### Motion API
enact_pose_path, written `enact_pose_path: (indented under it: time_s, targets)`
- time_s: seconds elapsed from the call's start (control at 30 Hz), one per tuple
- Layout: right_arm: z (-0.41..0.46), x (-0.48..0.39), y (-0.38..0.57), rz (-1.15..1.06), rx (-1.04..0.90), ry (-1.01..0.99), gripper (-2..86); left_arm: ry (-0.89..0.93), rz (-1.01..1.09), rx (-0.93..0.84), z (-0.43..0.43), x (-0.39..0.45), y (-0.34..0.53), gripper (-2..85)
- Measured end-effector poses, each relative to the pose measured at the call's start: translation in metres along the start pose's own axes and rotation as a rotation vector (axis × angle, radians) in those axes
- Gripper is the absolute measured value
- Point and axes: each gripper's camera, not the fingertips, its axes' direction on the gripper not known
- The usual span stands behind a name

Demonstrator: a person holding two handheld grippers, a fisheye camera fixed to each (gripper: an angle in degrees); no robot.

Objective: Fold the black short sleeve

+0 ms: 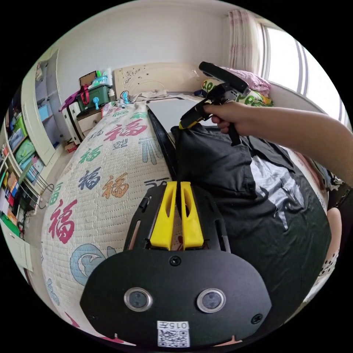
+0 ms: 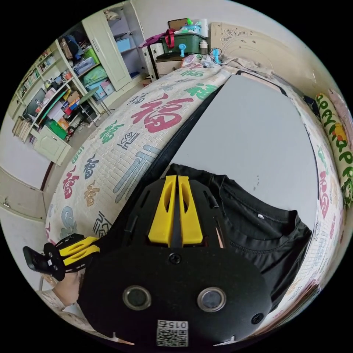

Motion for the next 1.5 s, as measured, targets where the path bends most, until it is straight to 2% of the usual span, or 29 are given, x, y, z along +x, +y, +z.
enact_pose_path:
  time_s: [0.13,0.23,0.4,0.5,0.57,0.7,0.83,0.97,1.33,1.5]
  targets:
    - [0.016,-0.02,-0.004,0.019,-0.03,0.052,1.4,0.02,-0.03,-0.034,0.008,-0.012,-0.001,1.7]
    - [0.003,-0.024,0.003,0.002,0.001,-0.022,5.3,0.06,-0.055,-0.047,0.011,-0.023,-0.002,3.3]
    - [-0.061,0.002,0.057,-0.027,0.061,-0.163,8.1,0.084,-0.088,0.028,-0.007,-0.034,0.003,6.0]
    - [-0.082,0.025,0.106,-0.048,-0.005,-0.144,9.1,0.074,-0.001,0.047,-0.012,-0.013,-0.006,5.5]
    - [-0.09,0.038,0.136,-0.03,-0.03,-0.095,9.2,0.136,0.053,0.055,-0.013,0.003,-0.015,5.5]
    - [-0.094,0.05,0.179,0.025,-0.081,-0.158,9.1,0.177,0.157,0.023,-0.012,0.038,-0.03,6.5]
    - [-0.089,0.028,0.19,-0.004,-0.126,-0.174,9.6,0.363,0.218,-0.052,0.006,0.057,-0.035,7.8]
    - [-0.095,-0.006,0.198,-0.039,-0.129,-0.119,8.8,0.287,0.213,-0.077,0.013,0.069,-0.038,7.6]
    - [-0.135,-0.064,0.208,-0.052,-0.138,-0.046,3.1,0.276,0.237,-0.115,0.004,0.085,-0.029,1.0]
    - [-0.174,-0.084,0.219,-0.012,-0.132,-0.035,5.6,0.263,0.248,-0.114,-0.007,0.093,-0.016,2.4]
